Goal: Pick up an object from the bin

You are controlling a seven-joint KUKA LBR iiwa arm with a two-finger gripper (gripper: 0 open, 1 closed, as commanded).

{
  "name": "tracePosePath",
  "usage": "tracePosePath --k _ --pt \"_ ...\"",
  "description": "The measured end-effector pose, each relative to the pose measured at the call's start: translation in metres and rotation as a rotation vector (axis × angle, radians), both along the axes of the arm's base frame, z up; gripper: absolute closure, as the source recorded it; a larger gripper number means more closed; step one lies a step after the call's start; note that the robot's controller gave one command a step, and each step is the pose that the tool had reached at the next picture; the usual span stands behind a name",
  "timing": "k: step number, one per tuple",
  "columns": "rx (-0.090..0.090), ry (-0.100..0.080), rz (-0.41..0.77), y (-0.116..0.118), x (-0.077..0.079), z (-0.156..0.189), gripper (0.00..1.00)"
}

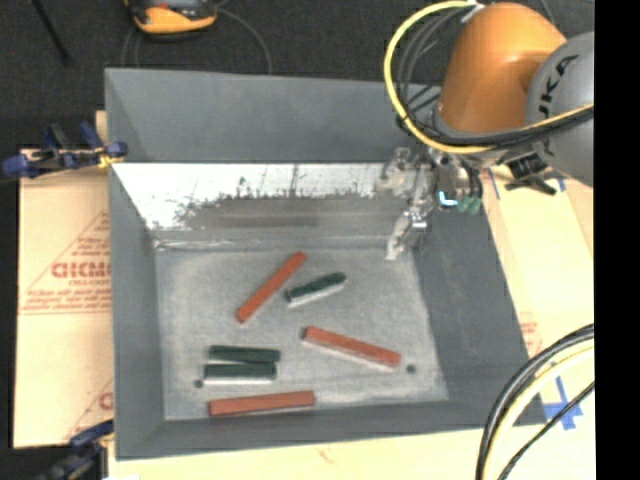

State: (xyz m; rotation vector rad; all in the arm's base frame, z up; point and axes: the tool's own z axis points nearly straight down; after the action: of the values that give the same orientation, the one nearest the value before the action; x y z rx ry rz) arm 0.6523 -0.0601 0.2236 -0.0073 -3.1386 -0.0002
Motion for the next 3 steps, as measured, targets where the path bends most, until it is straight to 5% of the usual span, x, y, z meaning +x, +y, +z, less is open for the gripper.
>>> tracePosePath --k 1,2,3 --pt "-0.001 -0.008 0.001 0.000 0.001 0.005 0.00" --pt "-0.003 -0.013 0.033 0.006 -0.014 -0.051 0.00" --pt "0.000 -0.004 -0.361 0.029 -0.009 -0.132 1.00"
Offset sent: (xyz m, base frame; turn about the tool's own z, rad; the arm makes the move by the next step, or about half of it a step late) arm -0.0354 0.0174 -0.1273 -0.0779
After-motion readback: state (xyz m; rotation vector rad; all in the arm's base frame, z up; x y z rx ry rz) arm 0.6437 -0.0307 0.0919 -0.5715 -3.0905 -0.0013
